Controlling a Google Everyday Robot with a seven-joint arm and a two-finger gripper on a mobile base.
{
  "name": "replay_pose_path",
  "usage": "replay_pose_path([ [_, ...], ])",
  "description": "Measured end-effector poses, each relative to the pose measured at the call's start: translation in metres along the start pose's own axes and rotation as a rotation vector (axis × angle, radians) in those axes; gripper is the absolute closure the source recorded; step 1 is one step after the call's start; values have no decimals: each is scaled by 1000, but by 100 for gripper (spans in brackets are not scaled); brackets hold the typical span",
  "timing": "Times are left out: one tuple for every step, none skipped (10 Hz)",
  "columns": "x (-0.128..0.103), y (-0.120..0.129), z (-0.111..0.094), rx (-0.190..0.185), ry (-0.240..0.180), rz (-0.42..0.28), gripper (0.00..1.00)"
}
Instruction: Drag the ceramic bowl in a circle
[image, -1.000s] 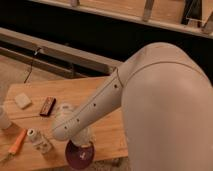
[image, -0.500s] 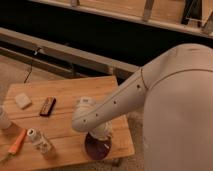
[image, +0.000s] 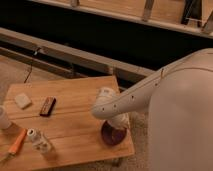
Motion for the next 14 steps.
replay_pose_path([
  [-30,-5,2,-8,-30,47,100],
  [-50,-5,0,-16,-52,71,100],
  [-79,-3,-5,-24,-82,99,100],
  [-103,-2,-11,-20,-102,111,100],
  [-114,-2,-13,-14,-107,114,100],
  [-131,-2,-16,0,-113,115,100],
  [-139,-1,-16,1,-115,115,100],
  [-147,3,-16,-2,-118,114,100],
  [-154,7,-14,-7,-118,116,100],
  [-159,12,-13,-27,-125,121,100],
  [-164,21,-14,-60,-137,126,100],
  [-167,26,-15,-86,-150,134,100],
  [-172,34,-18,-130,-173,147,100],
  [-177,39,-22,-170,-197,163,100],
])
